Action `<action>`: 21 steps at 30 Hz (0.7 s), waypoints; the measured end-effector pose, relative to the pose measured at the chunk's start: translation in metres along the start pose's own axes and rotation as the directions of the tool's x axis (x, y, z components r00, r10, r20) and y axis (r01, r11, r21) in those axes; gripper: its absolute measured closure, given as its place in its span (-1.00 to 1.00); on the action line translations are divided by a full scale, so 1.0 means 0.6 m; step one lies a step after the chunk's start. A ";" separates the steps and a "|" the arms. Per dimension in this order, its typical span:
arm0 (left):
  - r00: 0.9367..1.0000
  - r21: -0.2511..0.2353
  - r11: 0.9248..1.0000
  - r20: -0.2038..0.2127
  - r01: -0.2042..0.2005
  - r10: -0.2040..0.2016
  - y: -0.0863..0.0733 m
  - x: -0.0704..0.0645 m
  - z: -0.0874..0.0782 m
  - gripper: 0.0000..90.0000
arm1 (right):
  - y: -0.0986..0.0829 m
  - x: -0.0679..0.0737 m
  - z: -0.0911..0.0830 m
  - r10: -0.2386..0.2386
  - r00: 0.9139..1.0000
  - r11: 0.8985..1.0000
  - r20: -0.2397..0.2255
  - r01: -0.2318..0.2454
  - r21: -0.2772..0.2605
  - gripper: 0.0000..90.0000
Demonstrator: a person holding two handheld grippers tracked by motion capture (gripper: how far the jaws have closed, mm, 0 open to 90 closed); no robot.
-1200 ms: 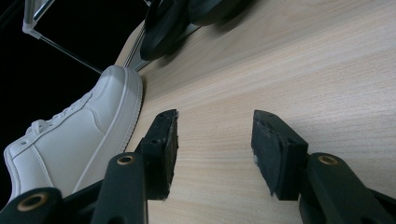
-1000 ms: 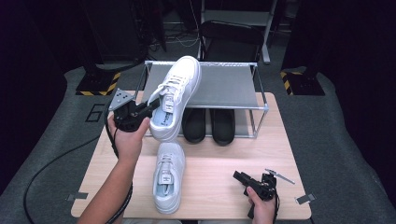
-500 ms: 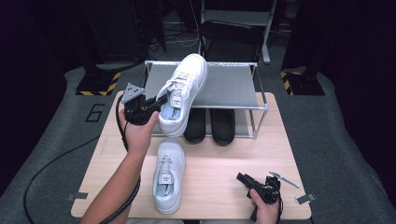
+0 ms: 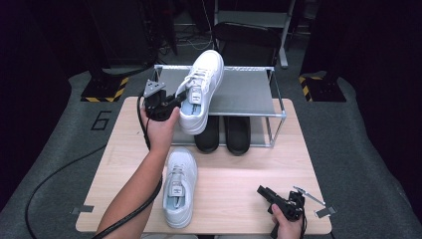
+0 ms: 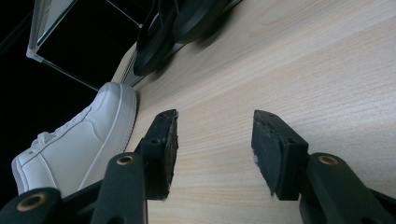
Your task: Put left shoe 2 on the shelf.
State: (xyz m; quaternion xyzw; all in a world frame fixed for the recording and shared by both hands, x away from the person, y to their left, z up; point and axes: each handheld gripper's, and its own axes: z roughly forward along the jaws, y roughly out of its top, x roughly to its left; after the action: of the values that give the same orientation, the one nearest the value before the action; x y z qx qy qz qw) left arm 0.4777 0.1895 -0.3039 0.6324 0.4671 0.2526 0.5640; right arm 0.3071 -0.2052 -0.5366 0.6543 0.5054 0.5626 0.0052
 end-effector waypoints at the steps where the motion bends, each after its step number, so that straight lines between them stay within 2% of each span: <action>1: 1.000 -0.002 1.000 -0.007 0.009 -0.009 0.002 0.001 0.005 0.84 | 0.000 0.001 -0.001 0.009 1.000 1.000 -0.001 -0.009 0.002 0.13; 5: 0.999 -0.016 0.999 -0.035 0.033 -0.033 0.009 0.003 0.024 0.84 | 0.000 -0.003 -0.003 0.000 1.000 1.000 0.001 0.000 -0.005 0.13; 8: 0.998 -0.024 0.999 -0.052 0.039 -0.040 0.015 0.002 0.037 0.84 | 0.001 -0.002 -0.004 0.015 1.000 1.000 0.007 -0.015 -0.001 0.13; 15: 0.997 -0.020 0.999 -0.065 0.046 -0.047 0.025 -0.001 0.063 0.84 | 0.001 -0.004 -0.004 0.020 1.000 1.000 -0.010 -0.020 -0.008 0.13; 21: 0.995 -0.008 0.998 -0.077 0.064 -0.065 0.029 -0.001 0.084 0.84 | 0.000 -0.005 -0.005 0.010 1.000 1.000 -0.001 -0.010 -0.003 0.13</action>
State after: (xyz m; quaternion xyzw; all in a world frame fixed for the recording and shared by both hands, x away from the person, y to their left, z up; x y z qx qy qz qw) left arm 0.5253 0.1662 -0.2993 0.6052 0.5082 0.2599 0.5550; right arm 0.3054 -0.2092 -0.5375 0.6566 0.5011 0.5637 0.0032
